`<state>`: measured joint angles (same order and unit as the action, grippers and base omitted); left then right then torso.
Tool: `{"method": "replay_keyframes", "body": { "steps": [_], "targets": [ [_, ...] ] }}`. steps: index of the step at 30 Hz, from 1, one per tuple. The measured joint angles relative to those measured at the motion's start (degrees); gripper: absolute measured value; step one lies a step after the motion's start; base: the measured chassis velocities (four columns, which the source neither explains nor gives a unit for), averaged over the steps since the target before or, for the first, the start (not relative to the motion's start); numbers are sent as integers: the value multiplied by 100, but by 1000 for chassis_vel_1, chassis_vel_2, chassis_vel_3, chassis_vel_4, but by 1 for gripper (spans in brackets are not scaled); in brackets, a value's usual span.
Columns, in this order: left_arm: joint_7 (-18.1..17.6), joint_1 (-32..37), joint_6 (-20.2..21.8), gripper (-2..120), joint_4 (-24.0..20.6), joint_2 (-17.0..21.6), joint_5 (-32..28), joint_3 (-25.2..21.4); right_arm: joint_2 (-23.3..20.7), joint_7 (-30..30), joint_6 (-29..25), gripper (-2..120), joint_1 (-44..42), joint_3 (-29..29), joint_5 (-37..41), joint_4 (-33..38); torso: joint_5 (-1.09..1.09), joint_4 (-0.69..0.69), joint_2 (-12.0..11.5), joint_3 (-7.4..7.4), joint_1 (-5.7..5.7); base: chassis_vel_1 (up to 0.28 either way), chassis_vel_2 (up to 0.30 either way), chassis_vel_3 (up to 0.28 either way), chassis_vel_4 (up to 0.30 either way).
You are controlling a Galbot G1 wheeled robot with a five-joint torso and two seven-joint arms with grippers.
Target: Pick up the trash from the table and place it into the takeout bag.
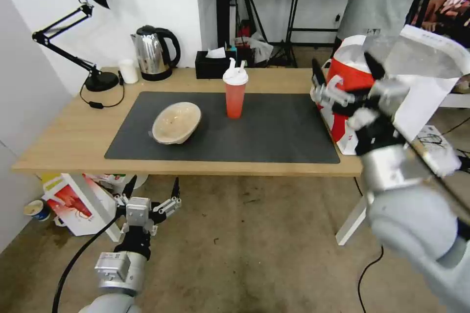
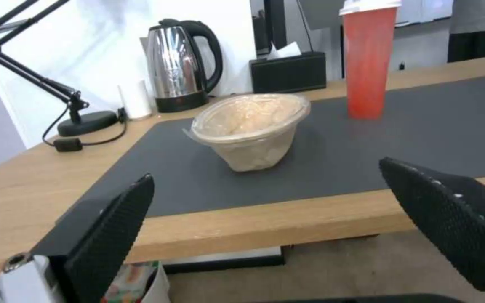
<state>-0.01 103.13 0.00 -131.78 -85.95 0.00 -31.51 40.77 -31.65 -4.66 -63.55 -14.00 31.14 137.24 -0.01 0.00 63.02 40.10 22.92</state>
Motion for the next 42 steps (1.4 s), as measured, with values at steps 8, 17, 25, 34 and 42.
{"method": "replay_keyframes", "body": {
  "steps": [8,17,25,34,42],
  "targets": [
    [1,0,0,100,0,2,0,0,802,41,-600,100,-1209,68,-1327,9,2,0,0,0,0,0,0,0,0],
    [1,0,0,100,0,1,0,0,1776,-150,-1332,100,-2793,226,-3131,167,0,1,0,0,-1,0,0,0,0],
    [0,0,0,100,0,1,0,0,2380,-378,-2014,100,-3696,344,-4248,195,0,1,1,0,0,0,0,0,0],
    [0,0,0,100,0,1,0,0,2567,-402,-2414,100,-3921,475,-4555,-111,0,1,1,0,0,0,0,0,0],
    [0,0,0,100,0,1,0,0,2601,-381,-2538,100,-3926,573,-4620,-352,1,1,0,0,0,0,0,0,0]
  ]
}}
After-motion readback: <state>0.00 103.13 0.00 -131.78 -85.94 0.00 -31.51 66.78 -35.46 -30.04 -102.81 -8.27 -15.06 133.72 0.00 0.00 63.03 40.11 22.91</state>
